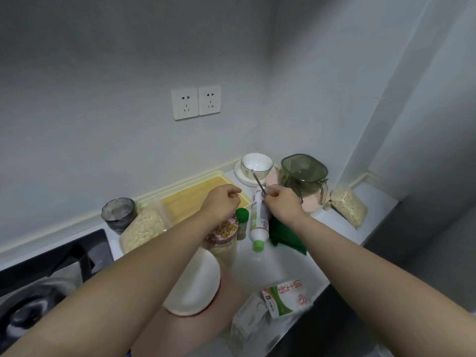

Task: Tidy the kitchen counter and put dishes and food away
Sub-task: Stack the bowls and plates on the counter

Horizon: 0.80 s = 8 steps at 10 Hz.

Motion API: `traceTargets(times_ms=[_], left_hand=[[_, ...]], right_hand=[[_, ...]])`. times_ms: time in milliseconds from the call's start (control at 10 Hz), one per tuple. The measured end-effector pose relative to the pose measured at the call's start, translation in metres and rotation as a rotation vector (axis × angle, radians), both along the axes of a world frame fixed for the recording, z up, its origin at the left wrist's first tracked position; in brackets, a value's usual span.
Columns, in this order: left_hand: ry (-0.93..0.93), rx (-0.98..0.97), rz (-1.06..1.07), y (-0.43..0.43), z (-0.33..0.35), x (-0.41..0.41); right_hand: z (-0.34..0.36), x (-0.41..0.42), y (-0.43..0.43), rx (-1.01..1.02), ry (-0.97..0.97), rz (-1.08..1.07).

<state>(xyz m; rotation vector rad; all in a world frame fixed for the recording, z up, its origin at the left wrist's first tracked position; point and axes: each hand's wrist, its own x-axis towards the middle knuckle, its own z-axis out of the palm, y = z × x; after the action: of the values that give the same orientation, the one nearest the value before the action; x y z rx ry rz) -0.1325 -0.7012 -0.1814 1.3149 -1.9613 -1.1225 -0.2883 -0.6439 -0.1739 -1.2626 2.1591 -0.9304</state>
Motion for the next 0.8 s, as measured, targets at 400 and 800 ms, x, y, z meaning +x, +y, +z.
traceTargets(times_ms=[400,800], left_hand=[[0.054,0.26,0.182,-0.138,-0.03,-0.09],[0.076,0.569,0.344,-0.22,-0.097,-0.142]], right_hand=[[-0.003,-0.075,-0.129,0.044,-0.126,-0.077],[-0.046,-0.107,-0.212,0.109,-0.281,-0.066]])
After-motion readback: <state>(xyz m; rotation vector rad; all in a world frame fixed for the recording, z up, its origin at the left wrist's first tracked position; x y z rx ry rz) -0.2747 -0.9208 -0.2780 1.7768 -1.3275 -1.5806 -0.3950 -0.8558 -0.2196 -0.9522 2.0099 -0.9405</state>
